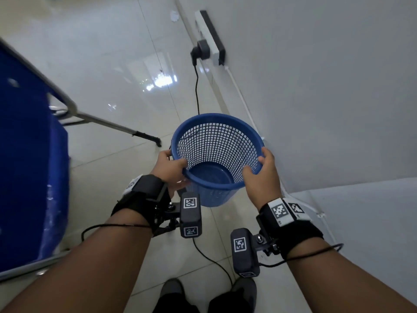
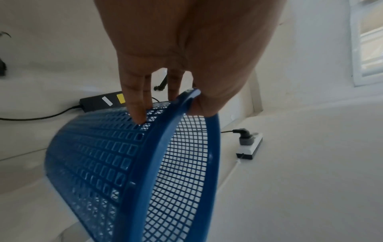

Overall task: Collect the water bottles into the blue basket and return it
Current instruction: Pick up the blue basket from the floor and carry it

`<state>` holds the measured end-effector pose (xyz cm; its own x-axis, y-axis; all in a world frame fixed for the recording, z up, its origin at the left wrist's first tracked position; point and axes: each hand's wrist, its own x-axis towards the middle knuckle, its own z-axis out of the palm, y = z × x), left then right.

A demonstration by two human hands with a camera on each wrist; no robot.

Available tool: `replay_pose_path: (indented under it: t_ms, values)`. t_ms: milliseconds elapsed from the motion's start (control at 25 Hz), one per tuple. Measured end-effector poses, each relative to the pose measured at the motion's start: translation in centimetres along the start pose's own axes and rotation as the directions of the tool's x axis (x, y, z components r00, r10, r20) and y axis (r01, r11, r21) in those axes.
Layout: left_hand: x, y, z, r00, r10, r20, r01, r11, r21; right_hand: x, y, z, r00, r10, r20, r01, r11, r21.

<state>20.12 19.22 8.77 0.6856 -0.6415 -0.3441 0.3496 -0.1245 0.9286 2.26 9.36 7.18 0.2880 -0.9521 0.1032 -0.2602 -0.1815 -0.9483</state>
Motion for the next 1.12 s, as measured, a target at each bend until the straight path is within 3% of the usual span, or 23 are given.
replay_pose_path:
  t_ms: [160,320,560,800,1120]
  values:
    - [1.9,0.2,-2.9,0.993,0.037,-0.113,-0.041,0.999,-0.030,2.2,-1.2,3.7,0.999,-0.034,0.016,0.034,0.999,-0.010]
    - [5.3,2.1,-4.5,0.979,0.086,-0.186,-0.102,0.992,-0.077,7.1,-1.9,7.6,0.993,-0.003,0.121,-0.007,0.997,0.078]
    - [11.9,4.3,-3.8,0.964,0.125,-0.237,-0.147,0.986,-0.079,16.1,-2.2,12.0,0.984,-0.043,0.173,0.012,0.984,0.175]
    - [19.9,6.8,-1.6,0.895,0.265,-0.359,-0.243,0.964,0.104,25.2,-2.4,16.0,0.978,-0.041,0.205,-0.012,0.968,0.251]
    - [25.5,8.6,-2.3,0.842,0.252,-0.476,-0.261,0.964,0.047,31.4,-3.9,20.6,0.952,-0.075,0.298,-0.022,0.950,0.311]
